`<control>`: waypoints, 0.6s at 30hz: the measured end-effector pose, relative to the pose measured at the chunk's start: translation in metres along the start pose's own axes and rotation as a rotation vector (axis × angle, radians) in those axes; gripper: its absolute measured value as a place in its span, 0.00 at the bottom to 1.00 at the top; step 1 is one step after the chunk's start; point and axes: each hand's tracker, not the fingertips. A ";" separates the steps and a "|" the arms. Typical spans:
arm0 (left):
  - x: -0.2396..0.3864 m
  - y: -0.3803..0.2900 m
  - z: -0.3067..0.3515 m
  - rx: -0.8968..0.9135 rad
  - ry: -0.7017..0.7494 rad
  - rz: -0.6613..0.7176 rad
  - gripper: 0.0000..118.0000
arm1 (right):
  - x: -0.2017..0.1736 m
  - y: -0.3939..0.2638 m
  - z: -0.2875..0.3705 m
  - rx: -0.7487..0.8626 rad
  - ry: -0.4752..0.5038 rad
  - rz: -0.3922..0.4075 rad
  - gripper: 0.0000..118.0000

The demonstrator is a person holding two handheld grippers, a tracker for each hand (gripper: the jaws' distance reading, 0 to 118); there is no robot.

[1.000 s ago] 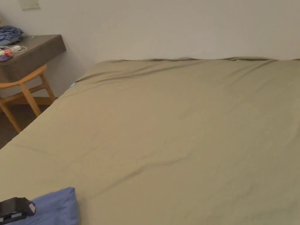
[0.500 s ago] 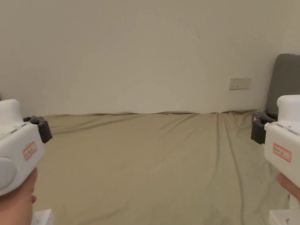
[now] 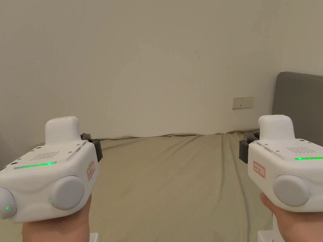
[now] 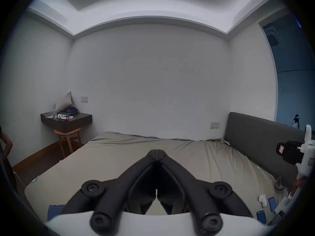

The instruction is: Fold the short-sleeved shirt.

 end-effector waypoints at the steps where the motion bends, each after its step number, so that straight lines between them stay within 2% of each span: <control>1: 0.000 -0.001 0.000 -0.007 0.000 0.001 0.00 | 0.001 0.001 0.000 -0.004 0.008 -0.004 0.02; 6: -0.005 -0.001 -0.002 -0.016 0.018 0.010 0.00 | -0.006 0.001 0.001 -0.005 0.010 0.033 0.02; 18: -0.006 0.003 0.002 0.004 0.075 -0.073 0.00 | -0.013 0.005 0.000 -0.006 -0.003 0.017 0.02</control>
